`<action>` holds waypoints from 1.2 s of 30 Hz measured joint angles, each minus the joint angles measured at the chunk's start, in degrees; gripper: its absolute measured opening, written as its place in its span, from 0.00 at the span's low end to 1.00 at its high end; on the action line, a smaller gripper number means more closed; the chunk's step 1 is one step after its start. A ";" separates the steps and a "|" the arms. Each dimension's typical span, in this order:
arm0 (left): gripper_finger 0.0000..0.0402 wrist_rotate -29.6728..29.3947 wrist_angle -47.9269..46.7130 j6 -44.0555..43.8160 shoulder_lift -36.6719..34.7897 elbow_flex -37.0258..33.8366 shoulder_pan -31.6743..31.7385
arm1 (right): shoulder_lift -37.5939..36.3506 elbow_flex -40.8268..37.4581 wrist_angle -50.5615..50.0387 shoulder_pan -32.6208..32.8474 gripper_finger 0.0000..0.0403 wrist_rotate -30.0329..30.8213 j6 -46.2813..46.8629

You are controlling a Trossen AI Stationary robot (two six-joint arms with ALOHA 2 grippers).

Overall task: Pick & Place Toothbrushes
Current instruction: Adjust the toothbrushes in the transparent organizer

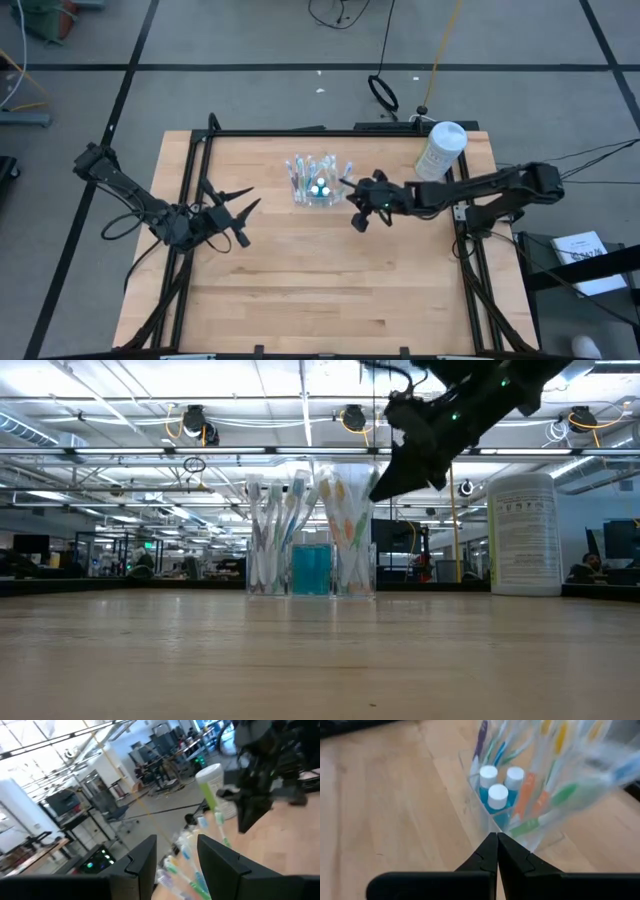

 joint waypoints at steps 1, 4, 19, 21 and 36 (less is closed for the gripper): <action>0.37 0.55 0.03 -0.28 0.01 0.00 0.00 | 1.03 0.00 0.38 -0.06 0.00 0.02 -0.08; 0.37 1.92 0.18 -0.37 0.01 0.00 0.00 | 5.02 0.00 2.73 -1.14 0.00 0.10 -1.51; 0.37 2.20 0.23 -0.39 0.00 0.00 0.00 | 8.36 0.00 13.66 -7.28 0.00 3.01 -8.72; 0.37 2.18 0.27 -0.40 0.01 0.00 0.00 | 8.38 0.00 13.32 -8.06 0.00 2.92 -7.86; 0.37 2.18 0.38 -0.41 0.00 0.00 0.00 | 13.89 0.04 15.25 -5.72 0.00 1.58 -8.81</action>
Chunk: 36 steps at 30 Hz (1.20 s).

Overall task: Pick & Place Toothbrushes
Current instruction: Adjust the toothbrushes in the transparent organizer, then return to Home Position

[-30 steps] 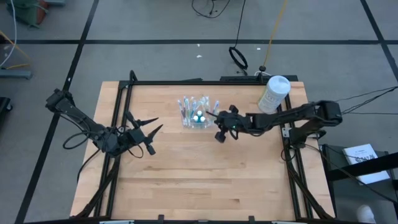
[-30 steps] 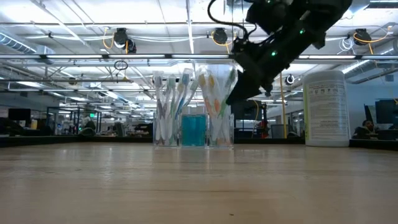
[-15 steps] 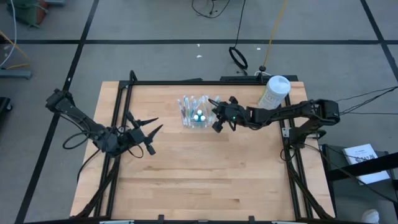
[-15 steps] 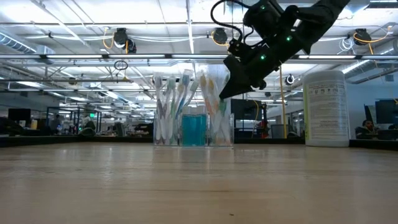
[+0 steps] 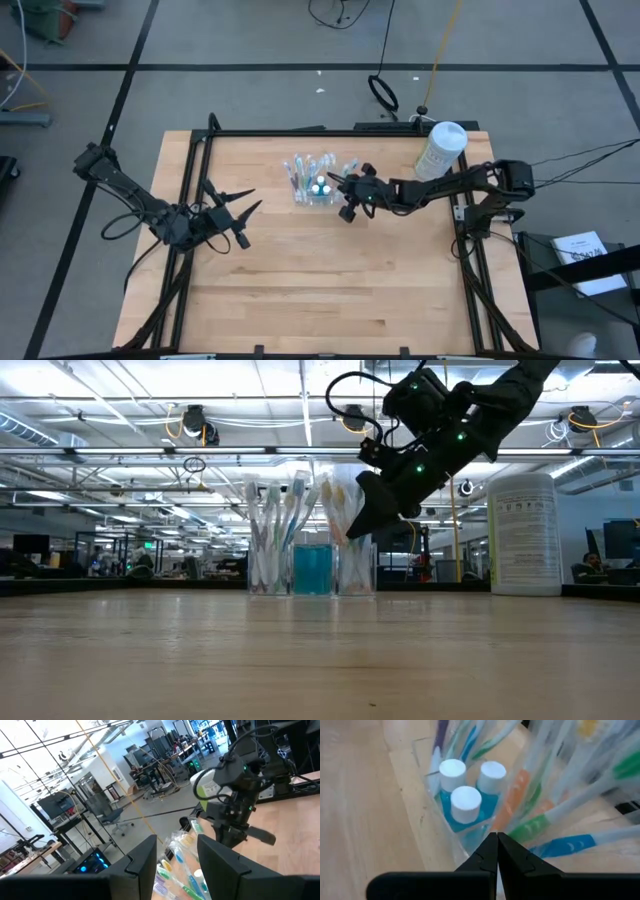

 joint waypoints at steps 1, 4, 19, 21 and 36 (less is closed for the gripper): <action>0.37 0.00 -0.03 0.00 0.01 0.00 0.00 | -0.54 0.00 -0.34 0.12 0.00 -0.06 -0.72; 0.37 -0.02 -0.07 -0.09 0.01 0.00 0.00 | -3.40 -0.02 -0.75 0.85 0.00 -0.32 -2.51; 0.37 -6.57 6.60 5.60 -1.21 0.00 -2.16 | -28.05 -0.04 -12.96 3.06 0.00 -12.19 -9.30; 0.37 -7.52 6.54 7.17 -2.59 0.00 -3.28 | -32.14 -0.04 -15.80 3.08 0.00 -14.27 -9.95; 0.37 6.07 -18.93 -2.63 -30.37 -0.02 -12.84 | -55.67 -3.44 -26.60 3.03 0.00 -35.06 -15.95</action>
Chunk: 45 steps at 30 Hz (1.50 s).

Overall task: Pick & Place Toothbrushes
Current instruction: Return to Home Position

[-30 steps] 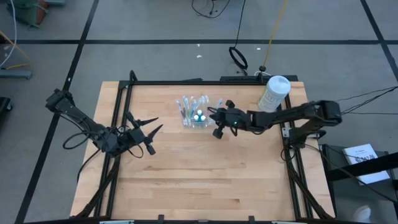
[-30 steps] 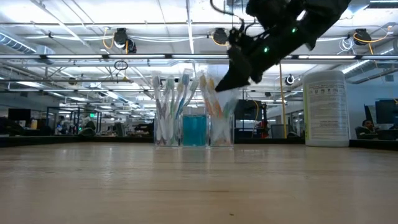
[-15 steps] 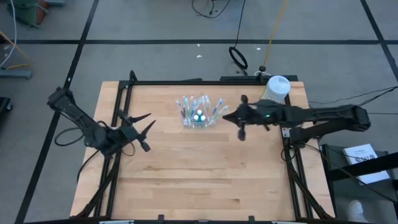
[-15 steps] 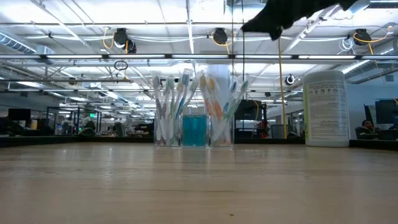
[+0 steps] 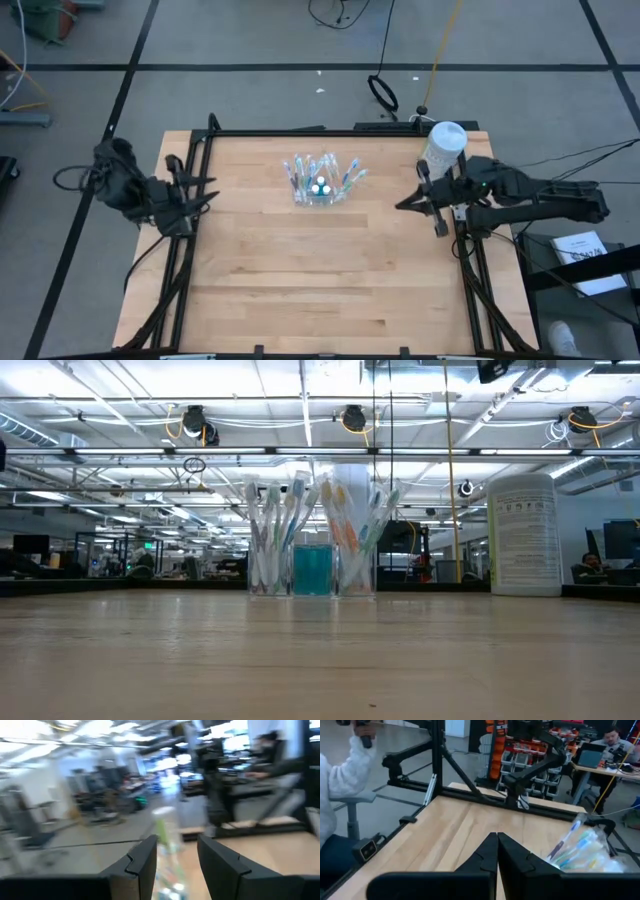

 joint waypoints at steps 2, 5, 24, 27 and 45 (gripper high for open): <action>0.37 3.66 -7.98 -5.39 -3.36 -0.01 -0.16 | -2.47 -2.82 0.21 0.00 0.00 0.13 0.32; 0.37 6.26 -16.37 -11.72 -7.19 -0.11 -0.16 | -6.34 -8.18 0.98 0.00 0.00 0.21 0.46; 0.37 2.95 8.29 -0.22 -22.08 -26.13 3.19 | -32.04 -31.09 13.57 -0.02 0.00 0.24 3.45; 0.37 3.91 11.94 -0.73 -22.08 -29.37 4.99 | -33.68 -32.86 13.64 -0.03 0.00 0.30 4.35; 0.37 25.75 17.91 -2.19 -22.03 -36.24 14.91 | -34.39 -42.50 22.06 -0.09 0.00 0.22 6.51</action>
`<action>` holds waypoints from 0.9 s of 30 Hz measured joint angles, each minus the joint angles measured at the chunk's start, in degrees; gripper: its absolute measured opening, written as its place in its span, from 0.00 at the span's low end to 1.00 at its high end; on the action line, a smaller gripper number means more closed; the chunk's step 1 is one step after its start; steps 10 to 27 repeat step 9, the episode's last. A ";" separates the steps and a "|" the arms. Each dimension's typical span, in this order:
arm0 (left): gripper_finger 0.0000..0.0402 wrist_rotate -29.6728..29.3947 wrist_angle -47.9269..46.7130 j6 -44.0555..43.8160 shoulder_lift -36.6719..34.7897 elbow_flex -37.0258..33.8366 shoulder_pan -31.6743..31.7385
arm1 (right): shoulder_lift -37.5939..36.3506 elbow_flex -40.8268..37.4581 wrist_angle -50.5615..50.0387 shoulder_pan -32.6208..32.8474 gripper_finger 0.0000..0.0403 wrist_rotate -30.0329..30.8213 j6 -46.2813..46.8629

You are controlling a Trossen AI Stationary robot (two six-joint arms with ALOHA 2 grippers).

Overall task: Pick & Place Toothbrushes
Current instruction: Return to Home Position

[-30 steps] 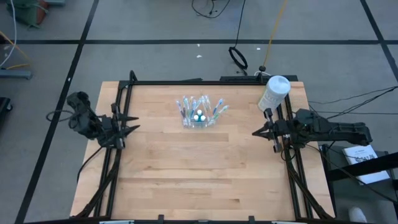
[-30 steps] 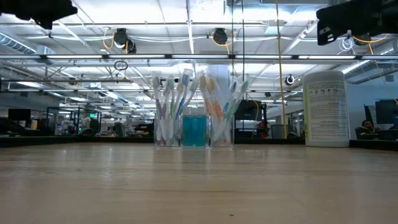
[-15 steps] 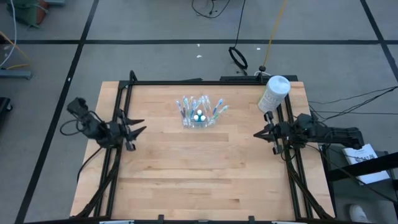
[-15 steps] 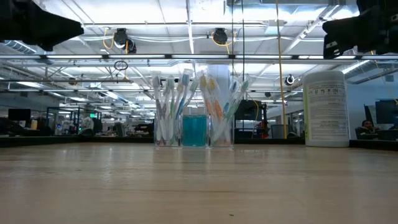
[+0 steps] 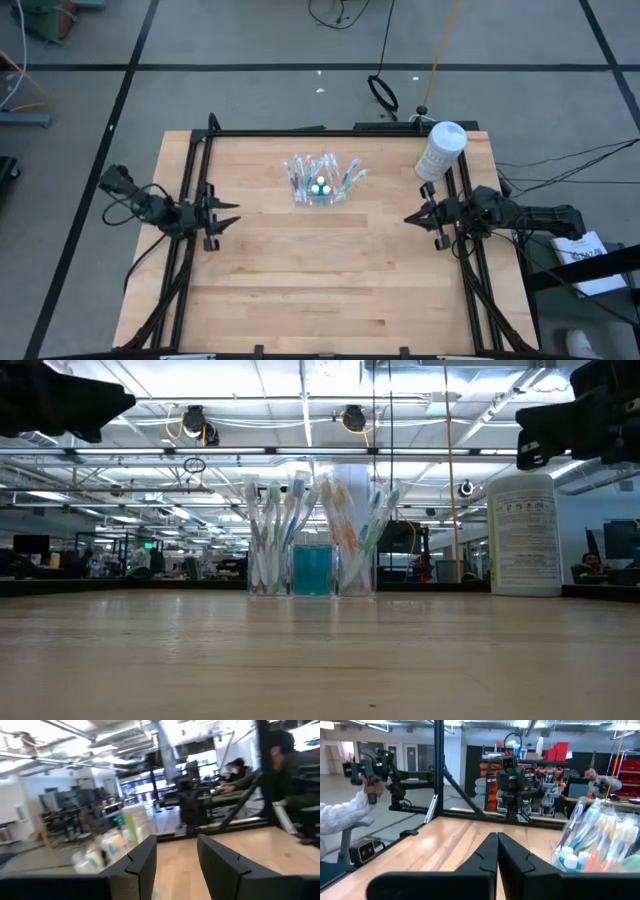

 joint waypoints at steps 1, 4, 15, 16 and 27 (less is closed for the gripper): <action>0.37 0.42 -0.36 -0.48 0.00 0.00 1.22 | 0.06 -0.32 0.15 0.00 0.00 0.00 0.10; 0.37 0.24 -0.87 -1.62 0.00 0.00 5.17 | 0.05 -1.15 2.27 0.00 0.00 -0.02 1.97; 0.37 11.10 -4.12 -0.81 0.00 0.04 11.67 | 0.04 -1.98 1.19 0.00 0.00 -1.29 2.94; 0.37 11.10 -4.12 -0.81 0.00 0.04 11.67 | 0.04 -1.98 1.19 0.00 0.00 -1.29 2.94; 0.37 11.10 -4.12 -0.81 0.00 0.04 11.67 | 0.04 -1.98 1.19 0.00 0.00 -1.29 2.94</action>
